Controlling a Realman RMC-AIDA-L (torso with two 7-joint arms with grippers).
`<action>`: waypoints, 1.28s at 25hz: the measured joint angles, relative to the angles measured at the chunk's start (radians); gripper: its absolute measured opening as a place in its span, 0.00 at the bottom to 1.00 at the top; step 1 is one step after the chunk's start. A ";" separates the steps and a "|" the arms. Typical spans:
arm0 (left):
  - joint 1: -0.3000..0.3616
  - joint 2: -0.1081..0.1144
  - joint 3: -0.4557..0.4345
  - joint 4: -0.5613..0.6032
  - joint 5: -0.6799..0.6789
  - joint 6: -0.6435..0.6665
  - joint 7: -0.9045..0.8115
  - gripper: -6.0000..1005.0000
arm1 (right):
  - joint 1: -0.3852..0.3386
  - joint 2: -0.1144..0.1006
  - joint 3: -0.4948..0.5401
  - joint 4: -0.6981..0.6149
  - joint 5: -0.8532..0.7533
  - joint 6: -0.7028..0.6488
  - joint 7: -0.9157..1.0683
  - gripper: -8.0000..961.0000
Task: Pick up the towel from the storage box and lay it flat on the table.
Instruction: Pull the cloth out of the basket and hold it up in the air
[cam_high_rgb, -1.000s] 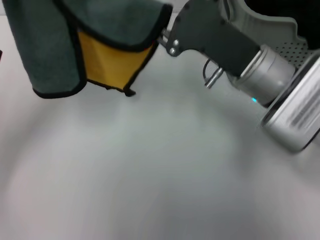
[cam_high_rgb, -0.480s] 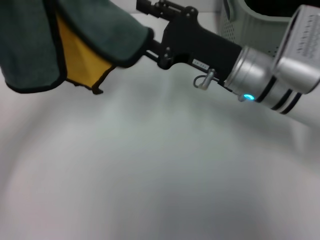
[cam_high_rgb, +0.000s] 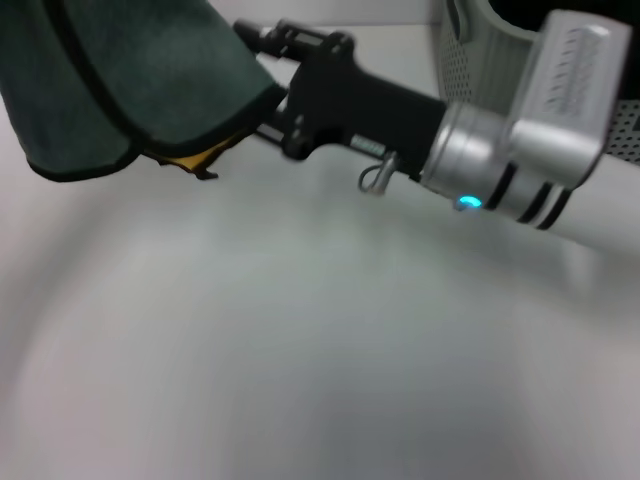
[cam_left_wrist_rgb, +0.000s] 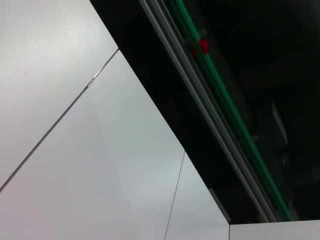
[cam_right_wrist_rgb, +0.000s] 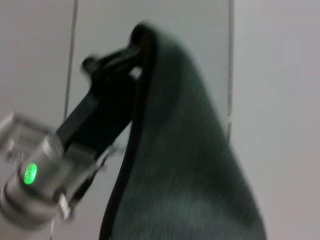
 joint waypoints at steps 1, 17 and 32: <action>0.000 0.000 0.000 0.000 0.000 0.000 0.003 0.01 | 0.005 0.001 0.013 -0.009 -0.044 0.036 -0.008 0.49; -0.031 -0.004 -0.001 -0.036 -0.025 -0.009 0.046 0.01 | -0.279 0.006 0.079 -0.433 -0.076 0.335 -1.072 0.47; -0.093 -0.005 0.000 -0.053 -0.047 -0.045 0.102 0.01 | -0.210 0.006 -0.084 -0.330 0.127 0.195 -1.535 0.46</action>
